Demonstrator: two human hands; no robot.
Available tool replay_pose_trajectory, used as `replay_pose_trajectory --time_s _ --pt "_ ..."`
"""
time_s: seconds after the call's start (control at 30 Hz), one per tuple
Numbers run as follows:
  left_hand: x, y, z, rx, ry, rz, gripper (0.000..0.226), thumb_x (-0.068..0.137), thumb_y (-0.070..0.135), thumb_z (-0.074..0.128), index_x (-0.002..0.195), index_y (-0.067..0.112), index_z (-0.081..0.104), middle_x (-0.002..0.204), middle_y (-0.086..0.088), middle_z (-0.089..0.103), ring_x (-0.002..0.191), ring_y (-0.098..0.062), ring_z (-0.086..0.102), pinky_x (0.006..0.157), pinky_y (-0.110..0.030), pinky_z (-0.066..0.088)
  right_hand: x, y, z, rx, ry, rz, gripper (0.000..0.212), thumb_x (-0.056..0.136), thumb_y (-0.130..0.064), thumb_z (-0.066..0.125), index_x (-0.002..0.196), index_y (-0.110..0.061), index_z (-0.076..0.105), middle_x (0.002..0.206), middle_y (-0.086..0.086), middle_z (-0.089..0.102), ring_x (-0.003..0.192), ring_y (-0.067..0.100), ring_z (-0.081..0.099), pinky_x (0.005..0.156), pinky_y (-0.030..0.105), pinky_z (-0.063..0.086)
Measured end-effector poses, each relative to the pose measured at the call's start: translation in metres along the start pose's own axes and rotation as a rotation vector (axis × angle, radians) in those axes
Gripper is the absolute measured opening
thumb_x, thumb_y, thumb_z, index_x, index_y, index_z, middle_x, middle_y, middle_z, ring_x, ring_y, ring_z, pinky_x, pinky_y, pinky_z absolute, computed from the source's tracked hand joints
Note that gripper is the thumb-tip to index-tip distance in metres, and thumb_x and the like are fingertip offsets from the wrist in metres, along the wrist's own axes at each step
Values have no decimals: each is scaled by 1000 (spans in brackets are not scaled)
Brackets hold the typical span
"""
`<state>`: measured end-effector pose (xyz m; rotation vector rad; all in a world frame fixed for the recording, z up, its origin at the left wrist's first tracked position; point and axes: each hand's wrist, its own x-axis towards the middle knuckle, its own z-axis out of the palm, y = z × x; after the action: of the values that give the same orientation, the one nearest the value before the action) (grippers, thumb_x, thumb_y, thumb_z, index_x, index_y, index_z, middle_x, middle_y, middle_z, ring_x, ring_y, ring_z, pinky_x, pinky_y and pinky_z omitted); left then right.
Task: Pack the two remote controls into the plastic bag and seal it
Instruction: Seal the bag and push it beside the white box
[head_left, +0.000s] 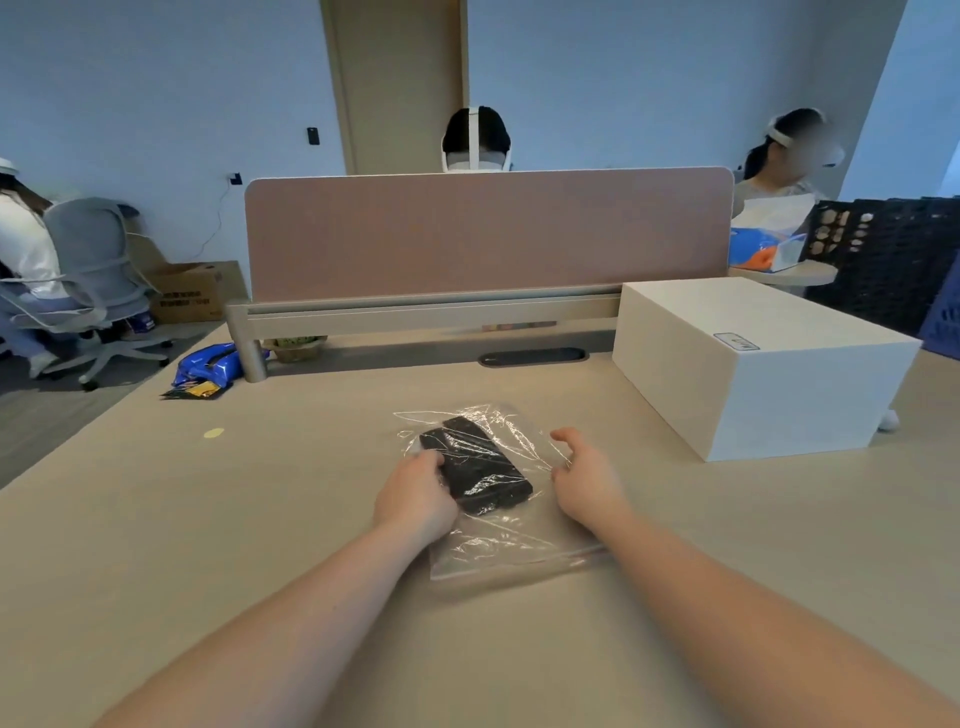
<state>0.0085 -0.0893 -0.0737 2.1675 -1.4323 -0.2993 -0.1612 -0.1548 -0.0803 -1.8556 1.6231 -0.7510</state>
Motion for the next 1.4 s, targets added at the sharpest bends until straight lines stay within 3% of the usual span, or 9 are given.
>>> replay_pose_trajectory --time_s 0.33,0.57,0.77,1.13,1.4 --pt "85 69 61 -92 -52 153 40 90 20 49 129 22 53 131 -4 60 121 -28 53 96 -33 44 80 41 -40 -175 242 37 50 85 0 46 131 -19 48 117 14 63 108 33 59 87 35 49" --pt "132 100 89 -74 -64 215 43 89 20 48 132 21 50 134 -5 58 124 -29 51 98 -34 43 130 54 -52 -414 338 29 40 84 5 39 119 -10 53 109 18 62 106 37 54 85 41 50" --pt "143 105 96 -95 -63 223 31 88 18 48 116 16 60 123 -10 64 114 -32 56 90 -35 46 139 57 -44 -583 316 -12 29 87 3 39 112 -9 47 114 15 52 111 34 44 86 41 46" --pt "120 81 81 25 -92 146 49 91 25 49 138 12 42 142 -8 49 131 -28 44 106 -36 38 108 58 -58 -681 135 -41 33 90 -4 36 119 -5 53 126 13 51 120 30 44 99 38 41" --pt "73 67 63 111 -123 162 45 92 27 46 133 10 46 141 -10 50 129 -30 45 104 -36 40 76 71 -63 -663 -5 -70 27 94 -12 36 105 -6 60 115 15 62 105 32 59 85 37 49"
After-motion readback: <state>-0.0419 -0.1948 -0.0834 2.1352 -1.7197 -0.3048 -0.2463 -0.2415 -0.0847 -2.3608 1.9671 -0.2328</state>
